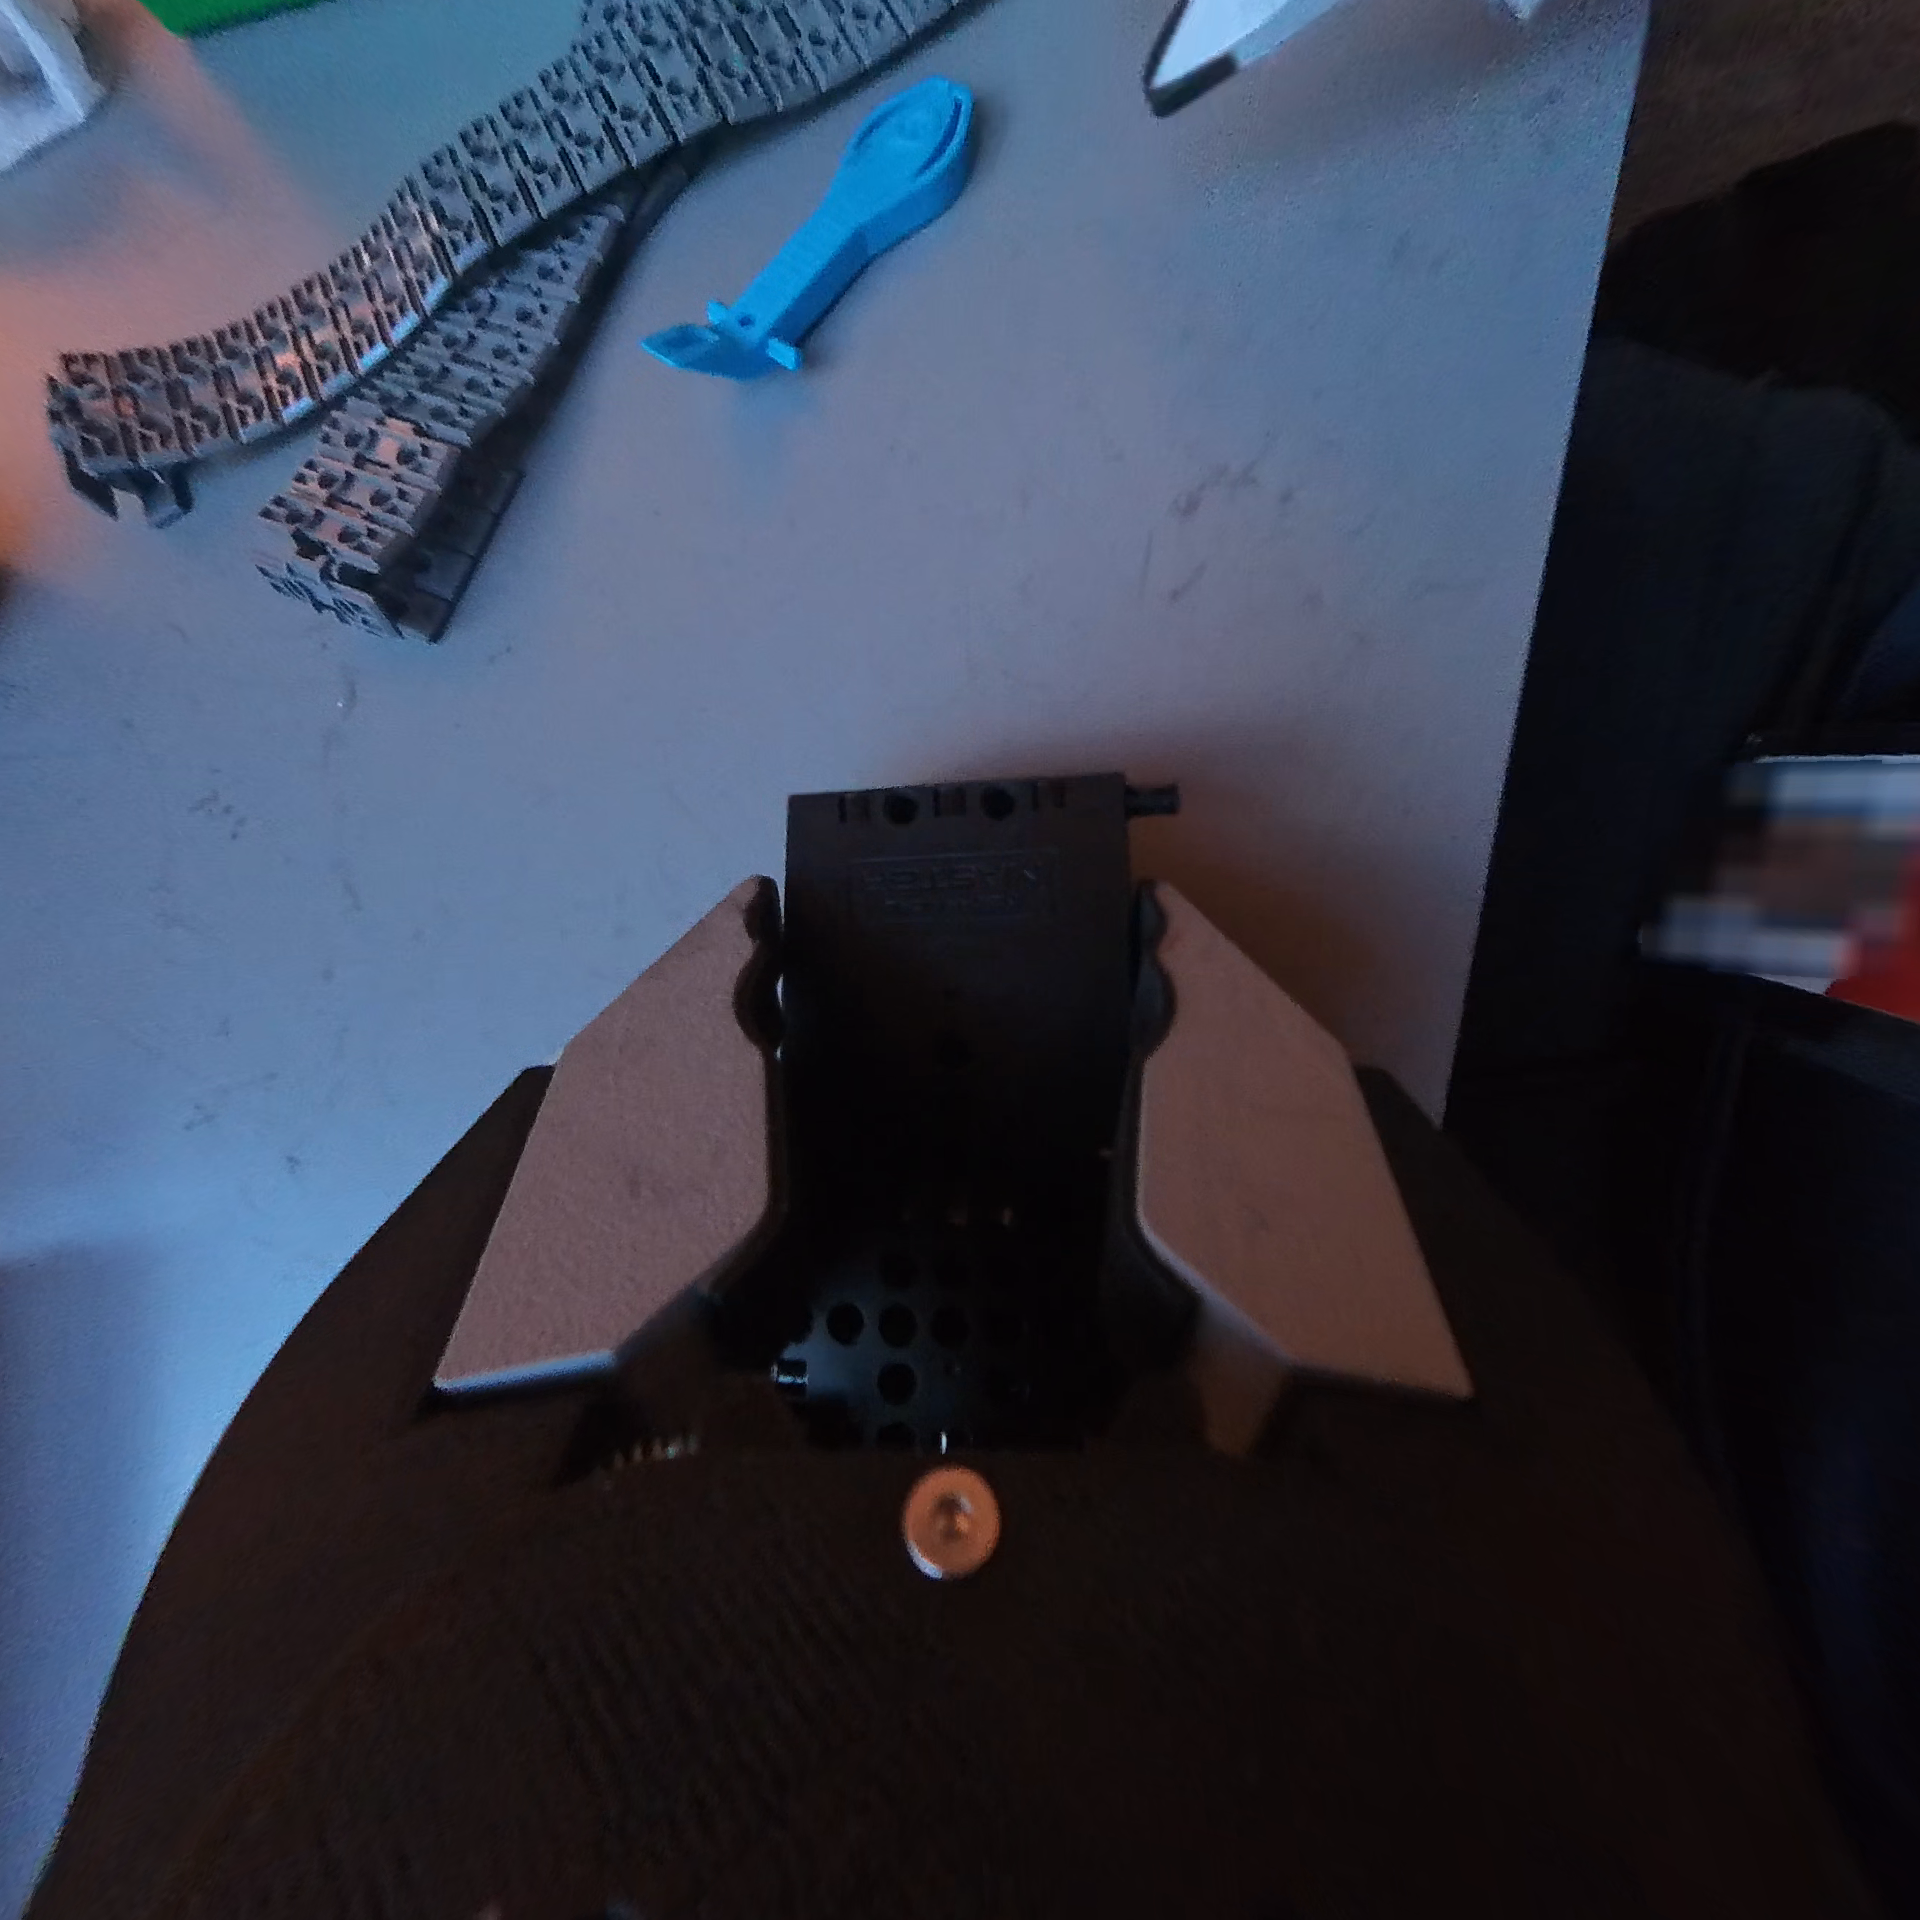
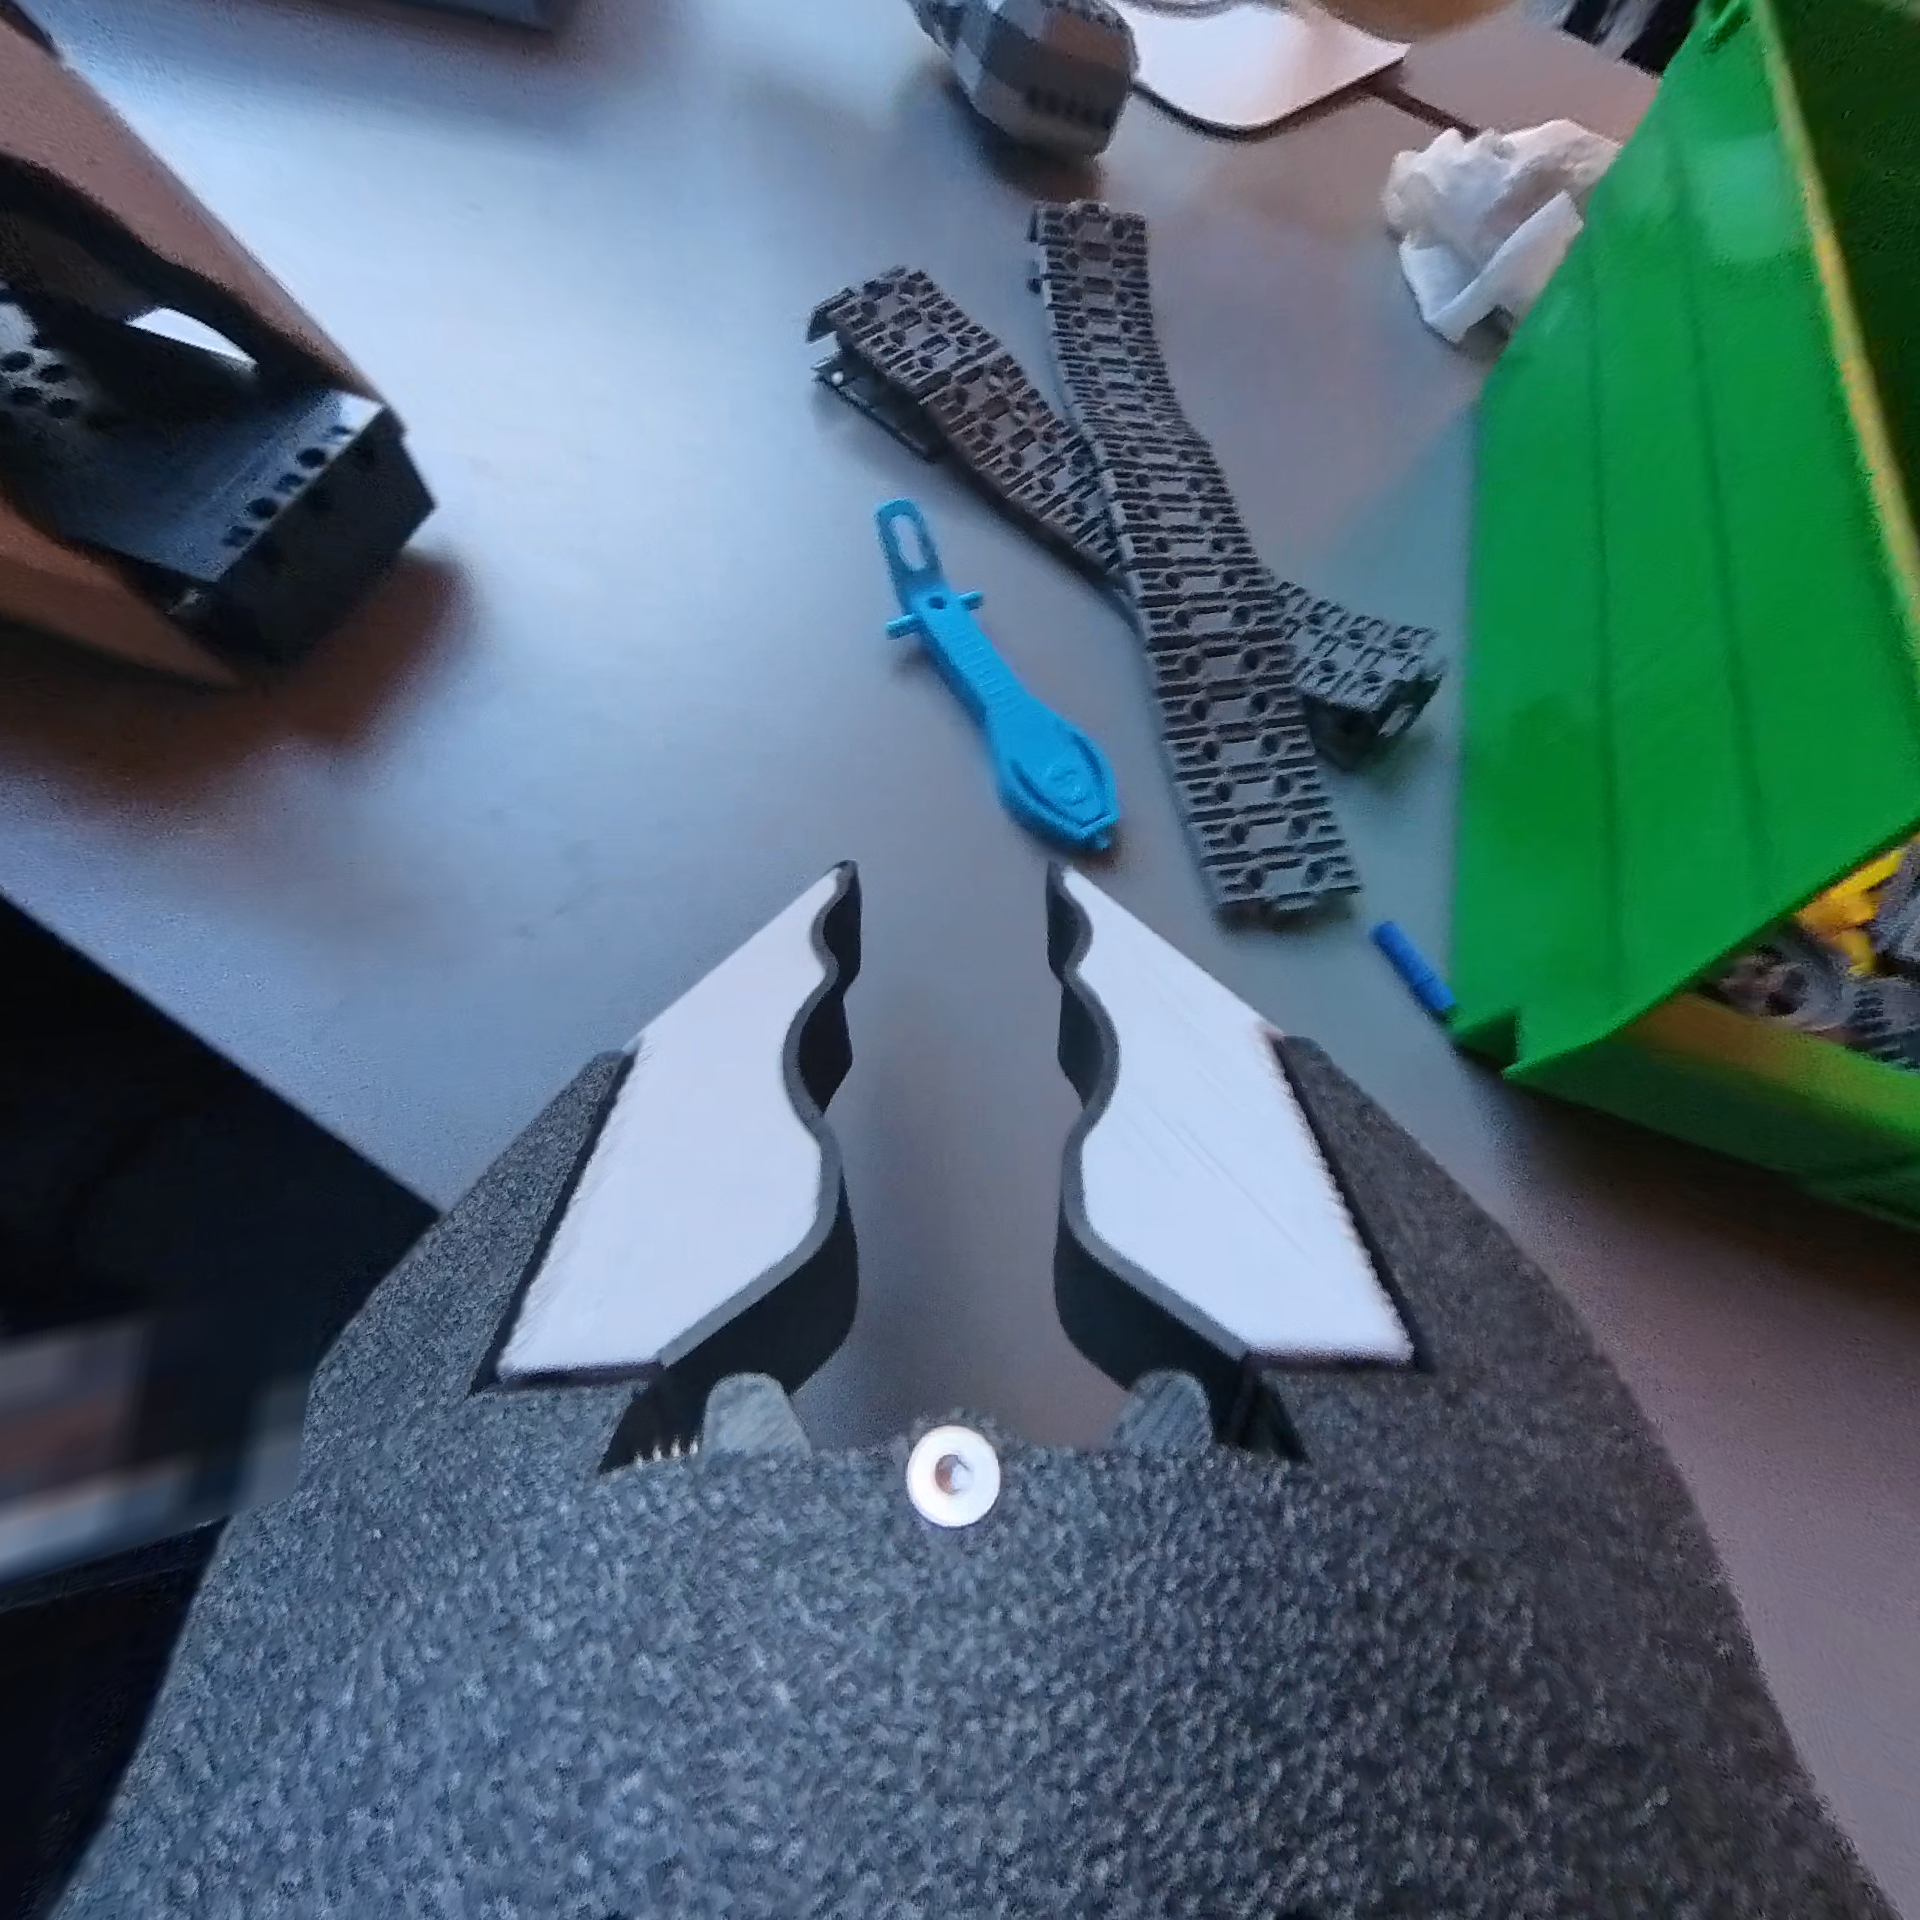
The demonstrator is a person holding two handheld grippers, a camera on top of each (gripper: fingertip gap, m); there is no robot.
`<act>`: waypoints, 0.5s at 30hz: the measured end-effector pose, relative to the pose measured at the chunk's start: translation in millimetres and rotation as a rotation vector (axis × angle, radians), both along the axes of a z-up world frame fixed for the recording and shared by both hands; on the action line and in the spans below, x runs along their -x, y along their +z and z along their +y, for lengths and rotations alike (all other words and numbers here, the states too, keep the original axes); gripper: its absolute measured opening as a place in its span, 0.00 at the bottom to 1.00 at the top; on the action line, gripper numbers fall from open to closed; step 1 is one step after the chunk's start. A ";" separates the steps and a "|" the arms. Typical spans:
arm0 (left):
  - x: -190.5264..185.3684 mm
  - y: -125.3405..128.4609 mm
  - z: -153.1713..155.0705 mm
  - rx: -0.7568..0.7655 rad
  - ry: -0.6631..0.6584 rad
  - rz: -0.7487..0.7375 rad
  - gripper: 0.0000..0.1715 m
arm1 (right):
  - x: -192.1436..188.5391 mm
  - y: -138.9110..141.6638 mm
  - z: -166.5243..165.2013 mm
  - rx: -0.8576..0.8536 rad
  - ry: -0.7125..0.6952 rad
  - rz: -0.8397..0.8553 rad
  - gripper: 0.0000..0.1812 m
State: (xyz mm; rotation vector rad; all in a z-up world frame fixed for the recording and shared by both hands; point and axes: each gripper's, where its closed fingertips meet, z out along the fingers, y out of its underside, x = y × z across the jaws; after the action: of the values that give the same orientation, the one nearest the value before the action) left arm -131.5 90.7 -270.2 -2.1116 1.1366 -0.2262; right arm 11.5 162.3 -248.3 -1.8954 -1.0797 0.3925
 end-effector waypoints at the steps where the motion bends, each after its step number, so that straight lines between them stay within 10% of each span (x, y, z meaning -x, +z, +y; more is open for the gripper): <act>1: 0.0 0.0 -0.1 0.000 -0.001 -0.001 0.39 | -0.7 0.8 5.6 -0.009 0.006 -0.015 0.17; 11: -0.3 -1.2 -0.4 0.028 -0.002 -0.019 0.39 | 20.2 -25.5 36.6 0.113 0.173 -0.176 0.25; 15: -0.1 -1.7 -0.5 0.043 0.000 -0.026 0.39 | 31.5 -27.1 2.8 0.346 0.292 -0.115 0.13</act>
State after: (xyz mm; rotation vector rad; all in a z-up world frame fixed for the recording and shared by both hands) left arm -131.4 90.2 -271.9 -2.1398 1.1257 -0.2797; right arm -20.1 165.2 -275.4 -2.0822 -1.4474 0.6786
